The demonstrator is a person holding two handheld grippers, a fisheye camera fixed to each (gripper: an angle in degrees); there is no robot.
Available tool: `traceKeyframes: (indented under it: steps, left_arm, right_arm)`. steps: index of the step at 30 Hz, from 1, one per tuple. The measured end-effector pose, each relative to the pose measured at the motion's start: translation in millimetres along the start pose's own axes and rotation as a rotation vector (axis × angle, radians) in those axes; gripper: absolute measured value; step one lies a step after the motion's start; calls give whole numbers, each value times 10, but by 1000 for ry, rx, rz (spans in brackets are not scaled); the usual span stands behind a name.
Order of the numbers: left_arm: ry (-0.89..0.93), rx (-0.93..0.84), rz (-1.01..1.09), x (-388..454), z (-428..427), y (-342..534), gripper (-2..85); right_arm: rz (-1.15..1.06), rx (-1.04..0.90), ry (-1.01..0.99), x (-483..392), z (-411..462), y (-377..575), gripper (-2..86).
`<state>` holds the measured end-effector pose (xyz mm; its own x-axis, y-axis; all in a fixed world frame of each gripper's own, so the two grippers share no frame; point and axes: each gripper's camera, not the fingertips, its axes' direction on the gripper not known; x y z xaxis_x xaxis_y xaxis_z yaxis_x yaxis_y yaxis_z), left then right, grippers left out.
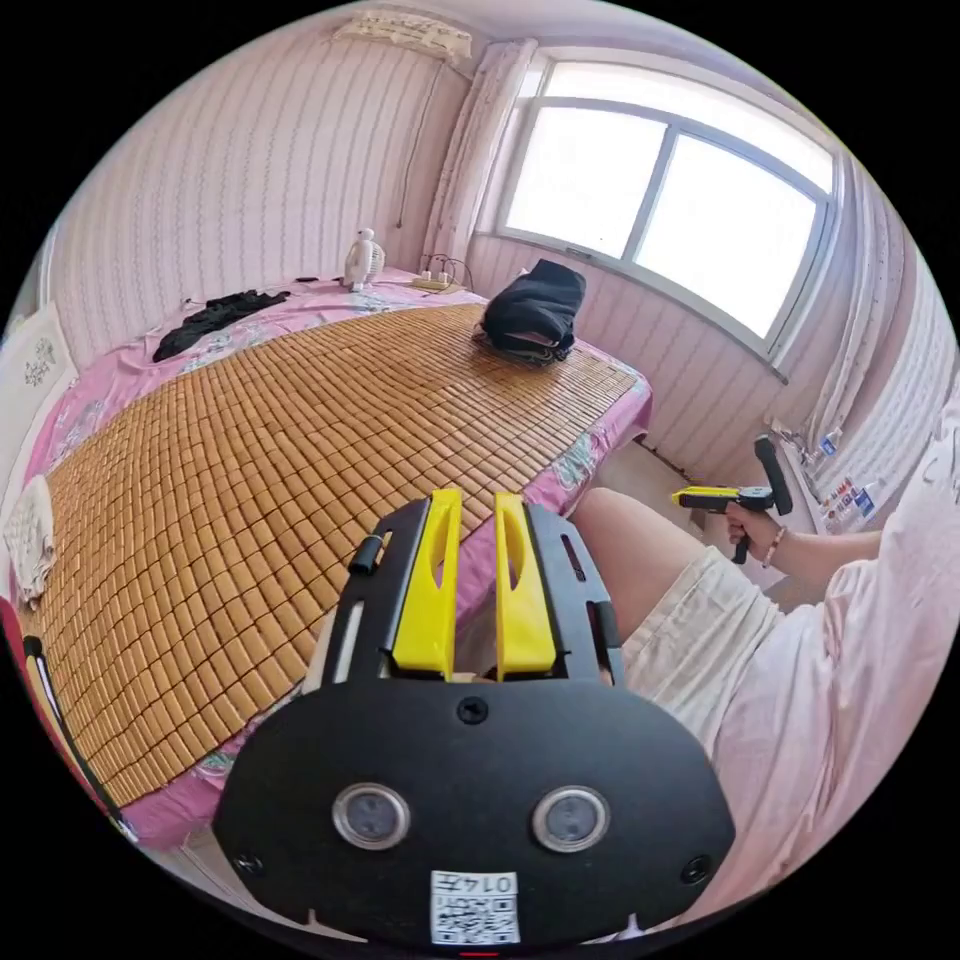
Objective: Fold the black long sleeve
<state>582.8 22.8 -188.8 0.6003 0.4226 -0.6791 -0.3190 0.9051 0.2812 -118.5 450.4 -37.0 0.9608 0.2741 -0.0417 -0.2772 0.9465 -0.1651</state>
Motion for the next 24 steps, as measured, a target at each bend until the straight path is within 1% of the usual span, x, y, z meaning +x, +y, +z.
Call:
traceKeyframes:
  steps: [4,6,9,14,17,19,21,23,24]
  left_arm:
    - [18,-28,74,182,359,-517,82]
    - [72,-23,157,296,640,-890,106]
    - [81,-55,267,472,1068,-1402,130]
    - [57,-70,395,816,1829,-2271,125]
    - [38,-77,389,977,2341,-2763,111]
    - [36,-91,417,1107,2639,-2994,114]
    - [29,-98,450,1281,2949,-3208,133]
    - [40,-111,452,1376,3118,-3305,152]
    - [43,-117,463,1431,3185,-3340,159]
  right_arm:
    - [-24,98,-34,194,-133,-222,103]
    - [-17,157,-60,292,-206,-445,102]
    - [-20,227,-139,425,-327,-930,95]
    - [65,361,-327,608,-469,-2001,94]
    - [79,362,-355,616,-446,-2578,121]
    - [106,341,-366,651,-385,-2799,128]
    - [139,296,-364,708,-275,-2932,118]
    - [169,245,-470,812,-207,-3006,62]
    - [170,250,-495,831,-236,-3003,53]
